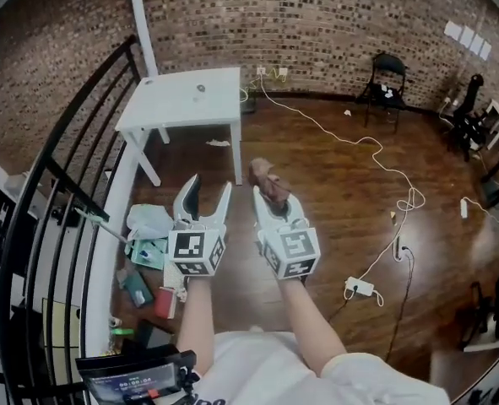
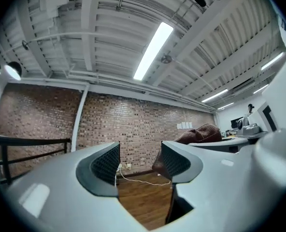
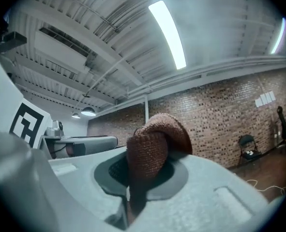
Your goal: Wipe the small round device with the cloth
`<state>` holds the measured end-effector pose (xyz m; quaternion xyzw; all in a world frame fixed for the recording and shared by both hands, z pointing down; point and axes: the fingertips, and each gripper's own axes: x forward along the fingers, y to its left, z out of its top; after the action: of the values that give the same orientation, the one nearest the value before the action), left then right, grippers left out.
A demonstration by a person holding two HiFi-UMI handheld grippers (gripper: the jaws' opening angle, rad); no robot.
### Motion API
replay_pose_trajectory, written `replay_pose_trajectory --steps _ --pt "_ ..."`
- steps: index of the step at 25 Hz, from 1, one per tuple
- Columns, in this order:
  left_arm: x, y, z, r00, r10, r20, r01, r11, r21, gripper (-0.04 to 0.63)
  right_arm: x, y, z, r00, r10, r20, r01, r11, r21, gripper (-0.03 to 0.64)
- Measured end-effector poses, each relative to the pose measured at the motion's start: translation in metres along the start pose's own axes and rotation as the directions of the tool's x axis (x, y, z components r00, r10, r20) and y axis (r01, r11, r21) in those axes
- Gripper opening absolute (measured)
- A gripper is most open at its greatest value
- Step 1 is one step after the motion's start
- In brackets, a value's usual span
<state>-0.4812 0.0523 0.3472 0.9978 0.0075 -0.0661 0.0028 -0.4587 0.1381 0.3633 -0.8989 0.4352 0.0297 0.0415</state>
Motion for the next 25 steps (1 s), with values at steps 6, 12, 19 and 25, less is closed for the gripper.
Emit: replay_pose_trajectory --steps 6,12,19,25 --pt "0.073 -0.077 -0.017 0.984 -0.177 -0.03 0.177 0.984 -0.017 0.273 -0.026 -0.104 -0.008 0.982 -0.188 -0.014 0.188 0.981 0.041 0.026" --pt "0.151 -0.127 -0.044 0.954 -0.296 -0.044 0.293 0.954 -0.059 0.273 -0.031 -0.19 -0.023 0.947 -0.318 -0.055 0.32 0.947 0.026 0.026" --pt "0.264 -0.159 -0.047 0.908 -0.418 -0.023 0.415 0.907 -0.076 0.273 -0.005 -0.297 -0.015 0.882 -0.469 -0.047 0.469 0.883 -0.01 0.027" --pt "0.355 -0.191 -0.049 0.866 -0.501 0.0 0.499 0.862 -0.087 0.273 0.017 -0.38 -0.004 0.83 -0.556 -0.035 0.555 0.831 -0.037 0.026"
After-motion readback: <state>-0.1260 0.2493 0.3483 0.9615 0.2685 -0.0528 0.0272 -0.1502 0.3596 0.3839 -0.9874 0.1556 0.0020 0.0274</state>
